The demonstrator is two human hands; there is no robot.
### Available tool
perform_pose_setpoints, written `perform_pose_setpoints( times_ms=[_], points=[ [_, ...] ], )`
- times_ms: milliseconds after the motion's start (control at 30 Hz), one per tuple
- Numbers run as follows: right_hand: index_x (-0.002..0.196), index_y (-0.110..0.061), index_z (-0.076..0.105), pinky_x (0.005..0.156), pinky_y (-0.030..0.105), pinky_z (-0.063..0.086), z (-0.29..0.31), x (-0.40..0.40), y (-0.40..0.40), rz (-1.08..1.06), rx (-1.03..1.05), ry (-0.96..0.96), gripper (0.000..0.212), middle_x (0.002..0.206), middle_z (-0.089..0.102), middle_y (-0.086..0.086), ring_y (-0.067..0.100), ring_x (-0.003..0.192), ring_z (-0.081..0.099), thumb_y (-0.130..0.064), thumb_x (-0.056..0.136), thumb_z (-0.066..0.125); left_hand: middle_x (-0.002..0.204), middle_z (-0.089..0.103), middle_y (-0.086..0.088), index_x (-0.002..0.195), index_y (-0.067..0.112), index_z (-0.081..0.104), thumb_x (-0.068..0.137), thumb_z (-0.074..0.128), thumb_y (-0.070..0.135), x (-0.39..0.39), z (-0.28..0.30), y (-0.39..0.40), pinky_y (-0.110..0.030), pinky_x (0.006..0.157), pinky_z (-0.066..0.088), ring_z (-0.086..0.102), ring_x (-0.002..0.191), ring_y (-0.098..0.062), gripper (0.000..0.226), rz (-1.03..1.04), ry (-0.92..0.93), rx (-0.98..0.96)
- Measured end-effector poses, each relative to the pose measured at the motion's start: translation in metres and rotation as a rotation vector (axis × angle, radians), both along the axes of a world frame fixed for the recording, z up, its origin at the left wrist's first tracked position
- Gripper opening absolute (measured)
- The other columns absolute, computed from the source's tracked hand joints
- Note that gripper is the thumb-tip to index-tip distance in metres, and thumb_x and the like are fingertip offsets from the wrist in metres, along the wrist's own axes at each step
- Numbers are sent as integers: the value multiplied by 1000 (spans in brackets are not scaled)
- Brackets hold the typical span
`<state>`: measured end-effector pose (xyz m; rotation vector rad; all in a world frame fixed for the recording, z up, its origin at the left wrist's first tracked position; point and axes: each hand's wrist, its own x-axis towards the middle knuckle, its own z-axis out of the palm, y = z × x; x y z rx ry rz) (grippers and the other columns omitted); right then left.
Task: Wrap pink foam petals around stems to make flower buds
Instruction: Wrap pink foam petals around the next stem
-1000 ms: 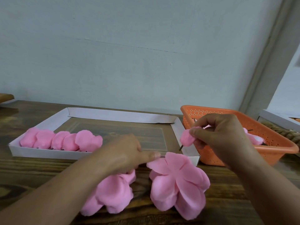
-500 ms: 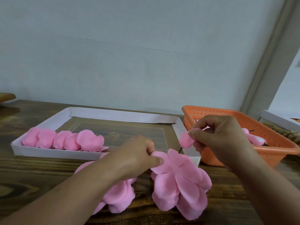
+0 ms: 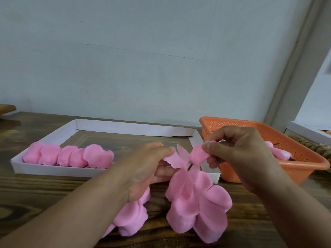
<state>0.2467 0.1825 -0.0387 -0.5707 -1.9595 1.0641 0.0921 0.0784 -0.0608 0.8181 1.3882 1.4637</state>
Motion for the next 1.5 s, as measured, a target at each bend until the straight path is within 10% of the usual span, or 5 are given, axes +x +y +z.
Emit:
perform_pose_setpoints(
  times_ms=[267,533,967,1167,1500],
  points=[
    [70,1,65,48,24,51,4,0,-7,-10,65,52,11,51,64,16,18,43,58,8,78,65,99,67,-20,107,0,68,70,66,32,4,1,-2,-39,79,55,63,84,-28,49,-116,-261,45],
    [72,0,66,47,26,49,8,1,-18,1,157,67,8,53,63,13,16,44,59,6,77,67,110,68,-18,99,-2,71,57,74,30,6,1,-2,-42,80,56,66,90,-28,53,-188,-541,33],
    [73,2,66,49,34,49,12,3,-20,-25,189,65,7,57,64,15,19,45,59,7,77,67,104,70,-23,118,-3,60,82,67,6,11,-4,-1,-48,89,53,66,98,-37,38,118,-196,-26],
    [72,0,65,48,30,49,11,2,-21,-1,176,64,8,56,63,16,17,45,59,6,76,68,93,73,-18,99,-2,69,70,70,5,14,-2,-1,-34,64,58,70,75,-25,29,24,-406,-10],
    [67,-7,66,51,41,49,8,0,-21,-55,278,52,14,66,63,12,27,54,58,4,75,70,103,71,-20,114,-2,62,92,56,8,19,-4,1,-38,74,58,69,91,-28,25,115,-489,69]
  ],
)
